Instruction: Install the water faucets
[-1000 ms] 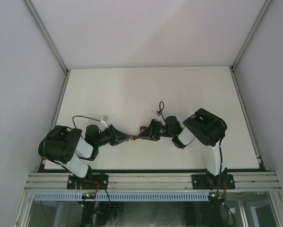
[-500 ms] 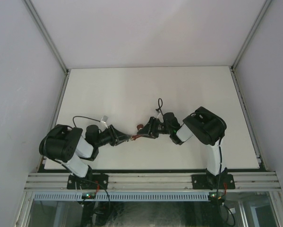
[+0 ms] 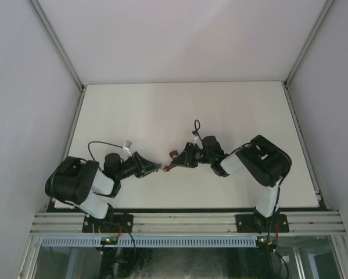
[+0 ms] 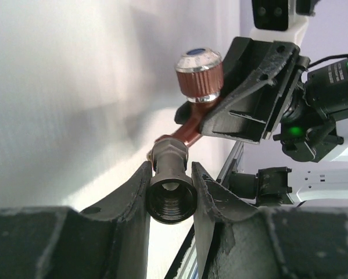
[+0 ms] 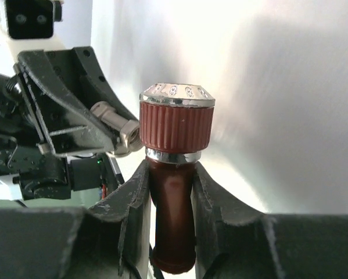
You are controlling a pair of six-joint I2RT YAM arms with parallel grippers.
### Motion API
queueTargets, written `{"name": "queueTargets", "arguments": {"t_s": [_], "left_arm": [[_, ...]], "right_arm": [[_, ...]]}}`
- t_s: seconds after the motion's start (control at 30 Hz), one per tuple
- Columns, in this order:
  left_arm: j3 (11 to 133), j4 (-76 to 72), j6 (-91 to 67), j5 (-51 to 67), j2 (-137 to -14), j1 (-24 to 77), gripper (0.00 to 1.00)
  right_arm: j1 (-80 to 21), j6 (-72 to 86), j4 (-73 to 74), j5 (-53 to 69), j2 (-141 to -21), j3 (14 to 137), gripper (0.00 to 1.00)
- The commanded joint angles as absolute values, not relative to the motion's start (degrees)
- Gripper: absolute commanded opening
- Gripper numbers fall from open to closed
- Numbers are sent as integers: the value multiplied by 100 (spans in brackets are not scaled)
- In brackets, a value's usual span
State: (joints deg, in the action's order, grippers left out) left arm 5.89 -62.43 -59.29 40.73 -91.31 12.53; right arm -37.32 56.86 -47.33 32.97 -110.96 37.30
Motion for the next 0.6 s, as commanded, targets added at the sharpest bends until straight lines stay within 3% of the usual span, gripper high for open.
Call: {"name": "queueTargets", "arguments": {"t_s": [0.0,0.23,0.37,0.43,0.57], "left_arm": [[554,-6588,-6032,4110,-8393,1292,0],[689,-5647,-5968,4352,-6051,1299,0],[1230,-3875,-5398,4519,-4316,1342,0],[1303,-3771,-5412,4432,-3592,1411,0],[1646,-3470,-5484,4485,-2956,1453,0]], "right_arm": [[-3805,4720,-4793,2631,-9851,3405,0],[-3773,3741,-4645,2165,-7688,2744,0],[-3895,2726,-4861,2014,-6318,2354,0],[-3943,2263,-4865,2152,-5687,2280,0],[-4095,1798,-4815,2352,-4747,2279,0]]}}
